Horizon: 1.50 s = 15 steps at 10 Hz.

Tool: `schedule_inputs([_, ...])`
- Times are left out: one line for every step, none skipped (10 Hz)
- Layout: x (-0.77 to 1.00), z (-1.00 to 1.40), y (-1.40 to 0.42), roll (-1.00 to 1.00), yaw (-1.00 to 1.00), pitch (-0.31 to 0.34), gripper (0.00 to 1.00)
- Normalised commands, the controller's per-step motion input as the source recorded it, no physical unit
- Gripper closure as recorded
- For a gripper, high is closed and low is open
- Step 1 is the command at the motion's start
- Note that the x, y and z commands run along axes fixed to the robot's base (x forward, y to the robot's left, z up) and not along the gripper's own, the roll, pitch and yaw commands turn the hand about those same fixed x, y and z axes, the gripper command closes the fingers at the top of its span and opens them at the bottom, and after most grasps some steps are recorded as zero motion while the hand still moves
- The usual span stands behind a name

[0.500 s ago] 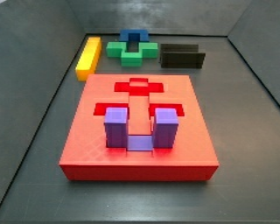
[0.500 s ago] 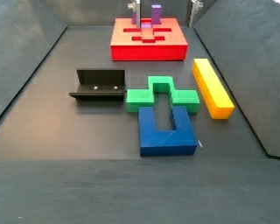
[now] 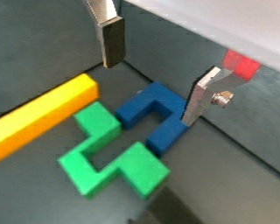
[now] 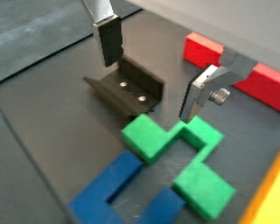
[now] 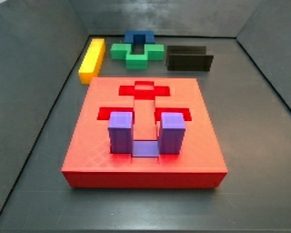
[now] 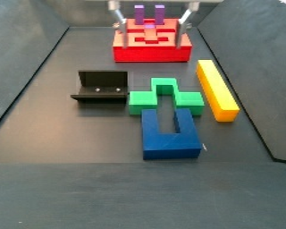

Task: Pick up the blue object. Move up. Place the blue object on the fixture. Regrasp the blue object. Move to above the board. Insert the blue object.
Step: Pick up the blue object.

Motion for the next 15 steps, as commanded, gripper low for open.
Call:
schedule_inputs([1.0,-0.1,0.24,0.02,0.02,0.08,0.0])
schedule_inputs([1.0,-0.16,0.11,0.09,0.04,0.1,0.0])
schedule_inputs([0.95,-0.19,0.11,0.11,0.01,0.099,0.0])
schedule_inputs([0.91,-0.33,0.12,0.1,0.0,0.089,0.0])
schedule_inputs([0.63,-0.84,0.25,0.08,0.0,0.084,0.0])
schedule_inputs([0.32,-1.0,0.24,0.05,-0.01,0.067,0.0])
schedule_inputs([0.25,-0.95,0.25,0.0,0.0,0.061,0.0])
schedule_inputs([0.25,-1.0,0.16,-0.08,0.0,0.0,0.0])
schedule_inputs([0.0,-1.0,0.01,-0.09,-0.02,0.0,0.0])
schedule_inputs([-0.29,-0.4,0.05,-0.25,-0.11,0.0,0.0])
schedule_inputs([-0.22,0.0,0.0,-0.2,-0.09,0.0,0.0])
schedule_inputs([-0.25,-0.13,0.0,-0.15,-0.11,0.0,0.0])
schedule_inputs([-0.35,-0.36,0.07,-0.11,-0.13,0.0,0.0])
schedule_inputs([-0.43,-0.39,0.13,-0.08,-0.15,0.0,0.0])
schedule_inputs([-0.32,-0.33,0.09,-0.06,-0.11,0.0,0.0])
